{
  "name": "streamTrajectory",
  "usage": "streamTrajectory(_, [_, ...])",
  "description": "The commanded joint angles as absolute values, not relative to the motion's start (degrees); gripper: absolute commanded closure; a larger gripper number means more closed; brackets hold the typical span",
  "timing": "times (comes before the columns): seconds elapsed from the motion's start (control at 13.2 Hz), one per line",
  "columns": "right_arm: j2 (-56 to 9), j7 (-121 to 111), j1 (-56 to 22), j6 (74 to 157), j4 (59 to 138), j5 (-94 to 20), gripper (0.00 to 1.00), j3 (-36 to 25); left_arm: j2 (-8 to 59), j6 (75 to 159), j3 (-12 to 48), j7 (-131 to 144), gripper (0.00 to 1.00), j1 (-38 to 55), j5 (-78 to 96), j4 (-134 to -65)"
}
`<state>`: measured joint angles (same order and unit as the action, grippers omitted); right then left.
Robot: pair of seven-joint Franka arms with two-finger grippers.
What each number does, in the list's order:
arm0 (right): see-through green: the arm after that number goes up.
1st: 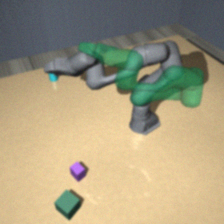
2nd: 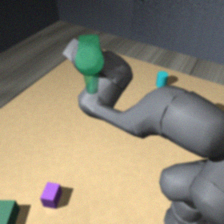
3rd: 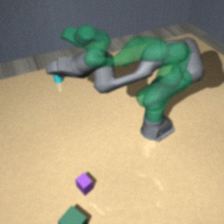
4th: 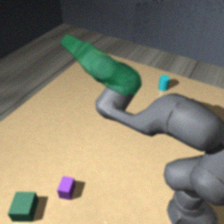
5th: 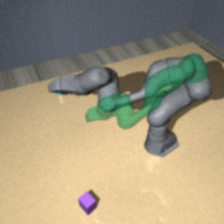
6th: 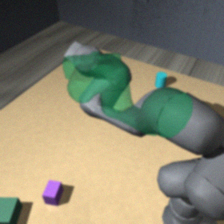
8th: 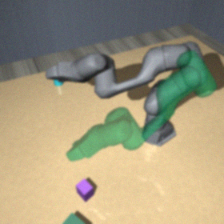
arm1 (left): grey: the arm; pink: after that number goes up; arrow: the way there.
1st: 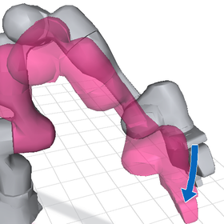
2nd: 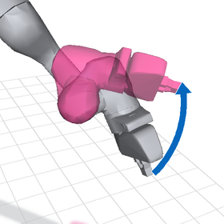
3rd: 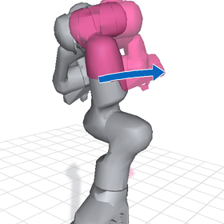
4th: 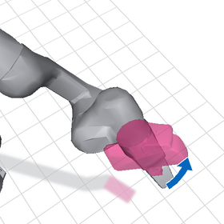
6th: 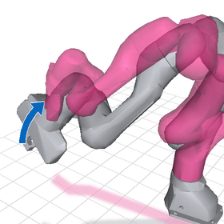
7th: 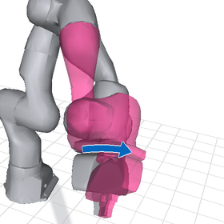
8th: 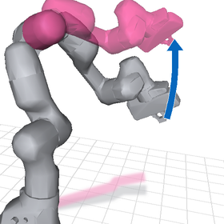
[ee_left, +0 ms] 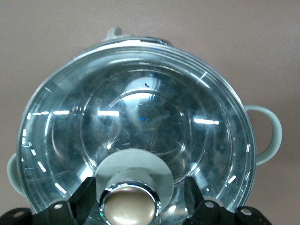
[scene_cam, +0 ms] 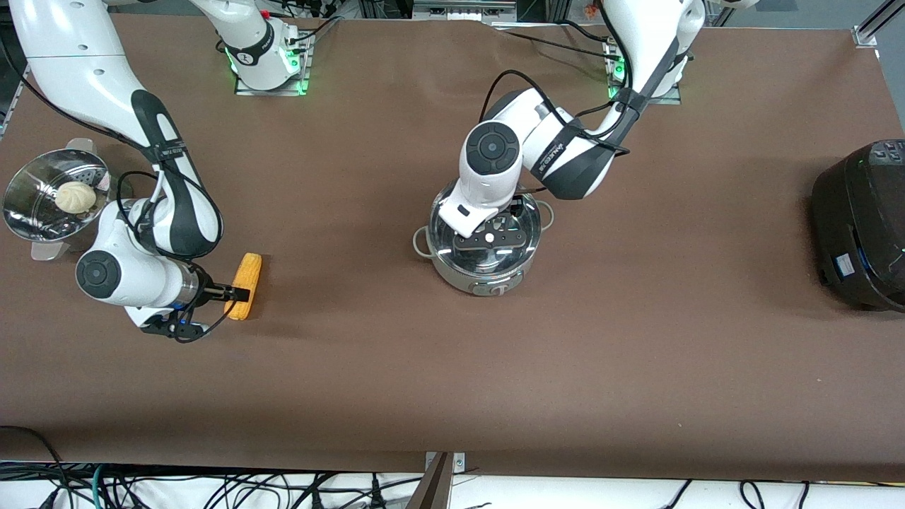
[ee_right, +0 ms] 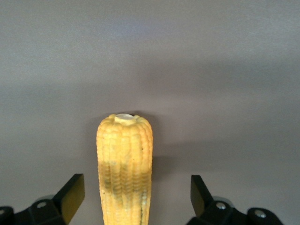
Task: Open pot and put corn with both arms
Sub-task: 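Grasp the lid knob with the left gripper while the right gripper grasps the corn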
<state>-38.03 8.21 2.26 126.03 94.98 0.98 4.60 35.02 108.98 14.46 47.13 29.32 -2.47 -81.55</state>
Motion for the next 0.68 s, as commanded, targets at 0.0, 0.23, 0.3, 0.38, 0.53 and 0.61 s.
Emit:
streamTrajectory(0.0, [-36.04, 8.70, 2.37, 130.33, 100.10, 0.88, 0.00, 5.18, 34.37, 107.15, 14.33, 47.02, 0.91, 29.53, -3.78, -81.48])
streamTrajectory(0.23, [-35.95, 10.71, 2.37, 130.78, 101.07, 0.26, 0.01, 6.32, 31.39, 102.94, 14.24, 46.84, 1.00, 28.92, -3.87, -80.60])
streamTrajectory(0.3, [-35.86, 11.24, 2.37, 131.30, 101.68, 0.26, 0.38, 6.94, 29.29, 100.83, 13.89, 46.85, 1.00, 28.83, -3.87, -80.25])
streamTrajectory(0.38, [-35.42, 11.25, 2.37, 131.22, 102.12, 0.26, 0.79, 7.20, 27.01, 98.64, 13.89, 46.76, 1.00, 28.05, -3.87, -79.20])
streamTrajectory(0.53, [-32.80, 11.25, 2.37, 127.73, 101.87, 0.35, 1.00, 8.86, 23.57, 92.58, 13.89, 45.45, 1.00, 25.50, -3.95, -77.35])
streamTrajectory(0.61, [-30.52, 11.34, 2.37, 124.05, 101.52, 0.35, 1.00, 9.75, 22.34, 90.63, 13.89, 40.04, 1.00, 22.70, -3.87, -77.69])
